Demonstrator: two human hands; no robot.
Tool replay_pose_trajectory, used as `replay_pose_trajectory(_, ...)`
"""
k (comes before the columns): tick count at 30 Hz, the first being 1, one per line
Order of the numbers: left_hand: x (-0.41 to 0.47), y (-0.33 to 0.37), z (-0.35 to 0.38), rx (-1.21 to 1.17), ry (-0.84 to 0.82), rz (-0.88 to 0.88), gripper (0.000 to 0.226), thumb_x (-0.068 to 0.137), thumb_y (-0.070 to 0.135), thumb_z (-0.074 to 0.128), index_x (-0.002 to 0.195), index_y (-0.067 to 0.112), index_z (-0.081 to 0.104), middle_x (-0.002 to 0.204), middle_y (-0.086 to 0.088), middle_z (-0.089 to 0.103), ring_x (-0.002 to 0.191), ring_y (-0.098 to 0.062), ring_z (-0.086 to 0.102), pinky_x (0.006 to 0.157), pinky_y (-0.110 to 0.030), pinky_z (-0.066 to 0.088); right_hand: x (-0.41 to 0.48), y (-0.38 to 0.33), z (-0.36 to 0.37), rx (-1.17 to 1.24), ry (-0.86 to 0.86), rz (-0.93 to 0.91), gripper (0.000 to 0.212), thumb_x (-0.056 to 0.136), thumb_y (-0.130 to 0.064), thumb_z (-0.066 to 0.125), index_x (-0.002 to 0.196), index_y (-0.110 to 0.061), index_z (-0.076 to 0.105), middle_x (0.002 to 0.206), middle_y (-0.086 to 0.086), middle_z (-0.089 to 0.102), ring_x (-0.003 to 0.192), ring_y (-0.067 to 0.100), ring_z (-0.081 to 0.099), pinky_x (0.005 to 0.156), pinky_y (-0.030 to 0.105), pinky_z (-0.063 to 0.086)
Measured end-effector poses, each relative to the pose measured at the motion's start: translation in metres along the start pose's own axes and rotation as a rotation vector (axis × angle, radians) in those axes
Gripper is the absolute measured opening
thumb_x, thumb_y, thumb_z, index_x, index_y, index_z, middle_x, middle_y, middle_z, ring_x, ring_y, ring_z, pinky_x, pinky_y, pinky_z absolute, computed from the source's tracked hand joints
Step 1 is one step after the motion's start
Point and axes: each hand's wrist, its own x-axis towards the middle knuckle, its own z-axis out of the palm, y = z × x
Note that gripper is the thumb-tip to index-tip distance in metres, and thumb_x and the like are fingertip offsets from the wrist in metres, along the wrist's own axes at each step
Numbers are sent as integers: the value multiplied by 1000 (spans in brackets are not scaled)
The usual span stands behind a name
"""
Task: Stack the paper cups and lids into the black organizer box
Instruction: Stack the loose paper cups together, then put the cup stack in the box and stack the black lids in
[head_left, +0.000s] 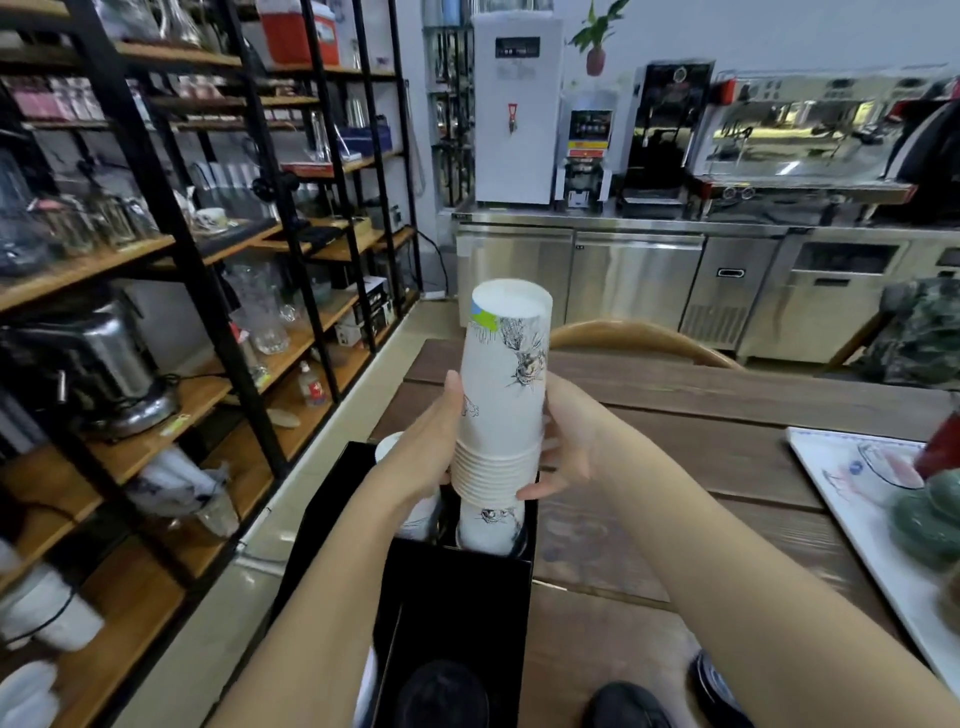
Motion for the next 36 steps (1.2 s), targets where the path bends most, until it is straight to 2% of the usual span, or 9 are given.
replay_pose_trajectory(6, 24, -40, 3, -69, -18, -278, 63, 93, 62, 17, 140, 25, 39, 140, -14, 50, 121, -36, 53, 99, -45, 45, 21, 23, 1, -84, 35, 26, 24, 83, -34, 60, 91, -11, 58, 101, 11, 52, 106, 37, 51, 71, 58, 53)
replay_pose_trajectory(9, 31, -61, 3, -63, -4, -219, 33, 97, 34, 33, 121, 22, 52, 95, -4, 60, 86, -25, 58, 76, -38, 48, 31, 36, -4, -380, 241, -117, 14, 86, -9, 47, 94, 0, 54, 80, 13, 53, 68, 29, 56, 62, 38, 53)
replay_pose_trajectory(11, 34, -74, 0, -47, -31, -97, 35, 89, 13, 44, 123, 18, 52, 91, -4, 61, 71, -17, 54, 64, -31, 44, 36, 40, -9, -652, 385, -317, 22, 80, -3, 43, 97, 1, 56, 92, 15, 61, 81, 32, 60, 70, 33, 51)
replay_pose_trajectory(14, 28, -79, -6, 7, -115, 67, 57, 84, 4, 63, 130, 26, 38, 117, 3, 57, 92, 4, 54, 77, -19, 49, 35, 51, -14, -721, 114, -494, 45, 69, -5, 54, 114, -8, 50, 114, 15, 64, 103, 33, 60, 89, 42, 51)
replay_pose_trajectory(17, 25, -78, -1, 117, -62, 188, 64, 85, 25, 66, 134, 39, 27, 111, 14, 54, 97, 9, 52, 69, -16, 47, 26, 64, -11, -672, -69, -537, 72, 76, -5, 69, 136, -17, 30, 128, 2, 51, 115, 17, 52, 98, 30, 43)
replay_pose_trajectory(21, 28, -83, 9, 244, 64, 259, 61, 89, 37, 58, 141, 38, 25, 115, 11, 55, 99, -8, 56, 82, -26, 41, 25, 76, -6, -728, 105, -702, 72, 79, -31, 73, 137, -25, 31, 129, -14, 40, 115, 9, 48, 98, 31, 41)
replay_pose_trajectory(27, 30, -85, 7, 297, 67, 278, 61, 89, 41, 57, 141, 36, 25, 115, 8, 56, 101, -13, 58, 82, -30, 44, 30, 79, -5, -759, 169, -698, 75, 77, -37, 73, 137, -25, 30, 121, -18, 41, 110, 11, 52, 90, 30, 42)
replay_pose_trajectory(32, 28, -87, 11, 306, 95, 286, 62, 89, 41, 57, 142, 36, 25, 121, 7, 58, 101, -13, 57, 86, -33, 45, 21, 80, -4, -705, 124, -707, 75, 80, -28, 72, 141, -24, 28, 135, -14, 38, 124, 10, 46, 103, 31, 39)
replay_pose_trajectory(36, 23, -89, 17, 272, 129, 295, 65, 88, 39, 58, 143, 31, 24, 139, 2, 50, 123, -18, 51, 102, -42, 44, 13, 89, -11, -735, 188, -657, 72, 82, -35, 68, 140, -21, 29, 142, -1, 44, 129, 19, 46, 107, 43, 39)
